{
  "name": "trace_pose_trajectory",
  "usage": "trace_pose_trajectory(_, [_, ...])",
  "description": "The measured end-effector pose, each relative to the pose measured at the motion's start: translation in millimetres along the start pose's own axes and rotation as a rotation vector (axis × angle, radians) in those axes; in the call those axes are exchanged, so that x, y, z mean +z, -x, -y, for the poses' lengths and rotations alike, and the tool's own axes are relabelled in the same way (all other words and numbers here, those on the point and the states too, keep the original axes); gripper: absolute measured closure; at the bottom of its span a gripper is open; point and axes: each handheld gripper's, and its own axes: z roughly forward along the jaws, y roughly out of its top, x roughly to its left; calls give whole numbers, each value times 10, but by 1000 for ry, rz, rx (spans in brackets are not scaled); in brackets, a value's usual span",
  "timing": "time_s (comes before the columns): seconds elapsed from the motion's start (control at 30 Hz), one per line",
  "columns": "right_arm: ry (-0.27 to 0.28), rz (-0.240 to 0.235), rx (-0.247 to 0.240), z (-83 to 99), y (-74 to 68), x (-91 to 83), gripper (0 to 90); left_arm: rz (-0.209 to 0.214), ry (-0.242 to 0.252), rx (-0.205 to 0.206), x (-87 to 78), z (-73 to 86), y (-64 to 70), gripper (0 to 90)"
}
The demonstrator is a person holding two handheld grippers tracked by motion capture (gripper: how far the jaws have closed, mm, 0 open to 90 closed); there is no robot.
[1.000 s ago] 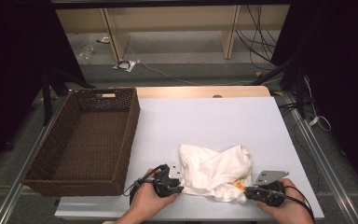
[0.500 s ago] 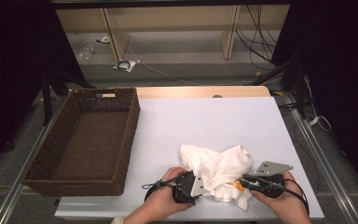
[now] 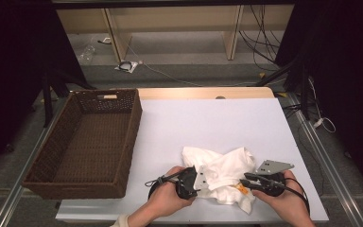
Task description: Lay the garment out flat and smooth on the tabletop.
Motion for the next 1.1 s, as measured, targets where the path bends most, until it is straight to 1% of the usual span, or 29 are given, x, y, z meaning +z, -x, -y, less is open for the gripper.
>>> trace_pose_trajectory(0.07, [4,-3,-10,-11,5,-1,686,11,21,-49,-38,-13,-56,873])
trace_pose_trajectory(0.1, [7,-4,-9,-19,5,-4,681,15,52,-106,-78,-26,-143,874])
trace_pose_trajectory(0.13, [7,-4,-9,-19,5,-4,681,15,52,-106,-78,-26,-143,875])
trace_pose_trajectory(0.2, [13,-7,-17,-43,13,-8,664,7,85,-164,-114,-42,-244,876])
trace_pose_trajectory(0.3, [15,0,-25,-93,23,-15,656,-2,142,-266,-141,-68,-400,877])
trace_pose_trajectory(0.33, [18,2,-27,-108,24,-14,653,-12,152,-288,-137,-74,-449,877])
trace_pose_trajectory(0.37, [19,3,-33,-135,25,-9,639,-25,156,-304,-126,-78,-494,878])
trace_pose_trajectory(0.4, [19,3,-33,-135,25,-9,639,-29,155,-322,-109,-82,-535,878])
trace_pose_trajectory(0.43, [24,0,-42,-153,21,-1,607,-27,159,-343,-92,-84,-573,878])
trace_pose_trajectory(0.5, [26,1,-48,-160,17,6,589,-31,161,-389,-62,-79,-650,878])
trace_pose_trajectory(0.53, [37,-8,-73,-164,5,15,559,-39,160,-406,-45,-75,-682,878])
trace_pose_trajectory(0.57, [45,-11,-87,-164,-5,23,533,-47,149,-423,-13,-66,-731,878])
trace_pose_trajectory(0.6, [45,-11,-87,-164,-5,23,533,-47,149,-423,-13,-66,-731,878])
trace_pose_trajectory(0.63, [41,-13,-104,-164,-20,31,513,-52,143,-426,3,-61,-744,878])
trace_pose_trajectory(0.67, [39,-21,-144,-164,-53,60,479,-56,138,-424,18,-56,-755,878])
trace_pose_trajectory(0.7, [37,-28,-159,-162,-72,74,470,-64,130,-423,36,-52,-762,878])
trace_pose_trajectory(0.77, [32,-32,-196,-157,-101,108,457,-67,130,-424,43,-50,-764,878])
trace_pose_trajectory(0.8, [32,-32,-196,-157,-101,108,457,-68,131,-426,48,-48,-767,878])
trace_pose_trajectory(0.83, [22,-19,-225,-153,-113,140,455,-71,125,-424,53,-40,-773,878])
trace_pose_trajectory(0.87, [22,-19,-225,-153,-113,140,455,-71,125,-424,53,-40,-773,878])
trace_pose_trajectory(0.9, [9,-3,-247,-149,-104,169,456,-72,124,-419,57,-34,-768,878])
trace_pose_trajectory(0.93, [9,-3,-247,-149,-104,169,456,-72,124,-419,57,-34,-768,878])
trace_pose_trajectory(1.0, [-5,17,-276,-149,-90,201,472,-75,123,-412,55,-32,-758,878])
trace_pose_trajectory(1.03, [1,32,-326,-153,-37,249,491,-78,123,-408,55,-32,-754,878])
trace_pose_trajectory(1.07, [1,32,-326,-153,-37,249,491,-79,124,-407,53,-31,-755,878])
trace_pose_trajectory(1.1, [-20,58,-362,-161,-17,289,506,-79,125,-409,50,-30,-760,878])
